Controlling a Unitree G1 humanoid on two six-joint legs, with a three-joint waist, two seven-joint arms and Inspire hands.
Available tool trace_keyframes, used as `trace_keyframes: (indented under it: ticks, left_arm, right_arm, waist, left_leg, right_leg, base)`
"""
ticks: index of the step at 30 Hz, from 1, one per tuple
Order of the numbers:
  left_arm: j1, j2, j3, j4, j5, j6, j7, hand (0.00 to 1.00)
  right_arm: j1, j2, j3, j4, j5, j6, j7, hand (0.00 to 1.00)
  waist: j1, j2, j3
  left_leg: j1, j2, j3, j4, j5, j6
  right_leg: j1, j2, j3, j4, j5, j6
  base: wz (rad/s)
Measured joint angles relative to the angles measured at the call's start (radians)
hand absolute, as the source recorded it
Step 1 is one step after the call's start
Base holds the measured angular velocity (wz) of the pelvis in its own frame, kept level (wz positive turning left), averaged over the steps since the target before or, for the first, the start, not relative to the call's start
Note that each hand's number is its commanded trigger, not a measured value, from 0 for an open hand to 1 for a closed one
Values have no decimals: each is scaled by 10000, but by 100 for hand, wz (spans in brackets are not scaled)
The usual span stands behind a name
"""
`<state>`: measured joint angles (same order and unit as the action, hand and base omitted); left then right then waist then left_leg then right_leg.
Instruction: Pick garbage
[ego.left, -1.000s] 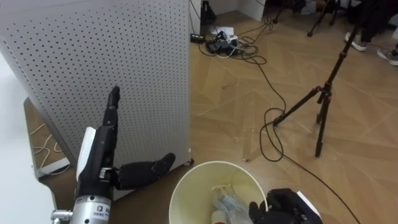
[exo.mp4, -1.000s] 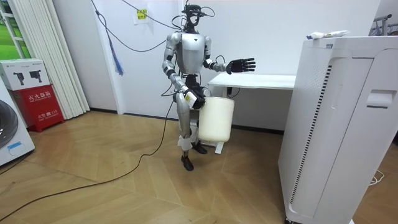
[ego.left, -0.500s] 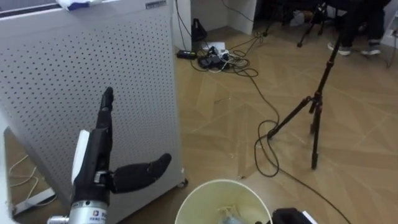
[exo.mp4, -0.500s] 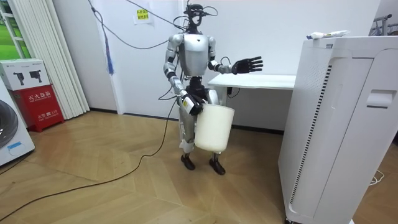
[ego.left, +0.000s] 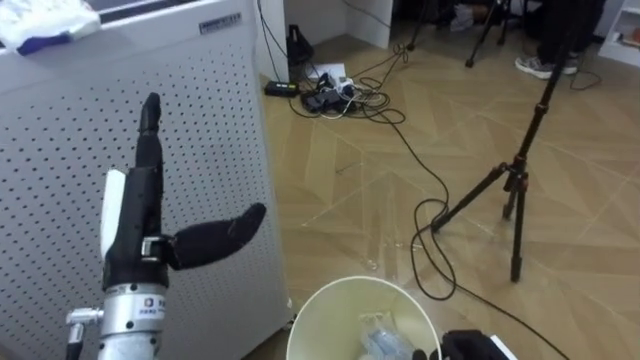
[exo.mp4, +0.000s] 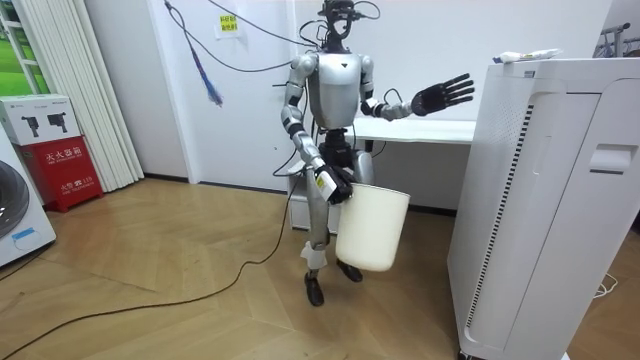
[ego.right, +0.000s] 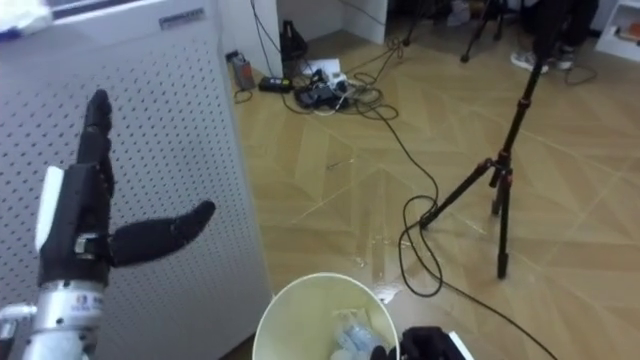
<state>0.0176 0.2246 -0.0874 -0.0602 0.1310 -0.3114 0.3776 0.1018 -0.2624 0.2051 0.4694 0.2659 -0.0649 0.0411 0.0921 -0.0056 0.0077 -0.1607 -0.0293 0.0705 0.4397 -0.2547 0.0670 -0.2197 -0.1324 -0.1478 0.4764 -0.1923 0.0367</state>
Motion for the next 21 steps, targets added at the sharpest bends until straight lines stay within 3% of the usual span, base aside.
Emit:
trace_keyframes:
  ticks: [5,9,16,17,18,19,20,21]
  left_arm:
    - [33,8,105,-18,585,3,371,0]
    - [37,-36,394,-965,1486,1,586,0]
    - [293,-37,1007,-1913,1672,-83,1378,0]
    - [334,-33,1120,-1913,1671,-82,1426,0]
    - [342,-13,1157,-1926,1668,-84,1423,0]
    - [372,-42,1152,-1951,1661,-96,1417,0]
    - [247,-108,1078,-1985,1689,-128,1398,0]
    - [359,-89,1031,-2018,1832,-137,1446,0]
  right_arm:
    - [-31,-21,90,-80,-16,-1,171,100]
    - [-26,-21,63,-212,-120,-96,203,100]
    - [-16,-41,64,-230,-402,-101,231,100]
    - [-29,-29,67,-227,-401,-101,249,100]
    - [-27,8,80,-215,-349,-107,268,100]
    - [-7,6,79,-217,-283,-110,270,100]
    - [-30,-60,-14,-214,-96,-145,262,100]
    - [-12,-131,-18,-105,38,-144,264,100]
  waist:
    - [14,-17,2]
    - [-14,-61,-12]
    - [131,-128,-28]
    - [249,-203,-1]
    - [244,-438,154]
    - [230,-588,156]
    - [226,-441,92]
    - [465,-532,27]
  left_leg:
    - [513,348,-82,-619,68,-246]
    - [1141,378,-174,-1372,122,-332]
    - [1886,358,-340,-1932,128,-335]
    - [1836,316,-299,-1680,125,-338]
    - [1143,178,-177,-530,-42,-488]
    - [806,134,-158,-645,-14,-597]
    - [49,257,-139,-1397,619,-535]
    - [9,306,239,-1310,862,-283]
  right_leg:
    - [769,436,-93,-1086,99,-149]
    - [1307,607,-85,-1685,99,-149]
    - [2158,696,-151,-2507,104,-140]
    - [2354,595,-43,-2678,129,-131]
    - [2702,377,696,-3029,190,-85]
    - [2756,333,1118,-3125,204,-61]
    - [2669,374,1411,-3078,156,16]
    - [2604,311,1324,-3056,71,214]
  base:
    - [1]
    - [-2]
    - [2]
    - [20]
    - [37]
    - [77]
    - [57]
    - [41]
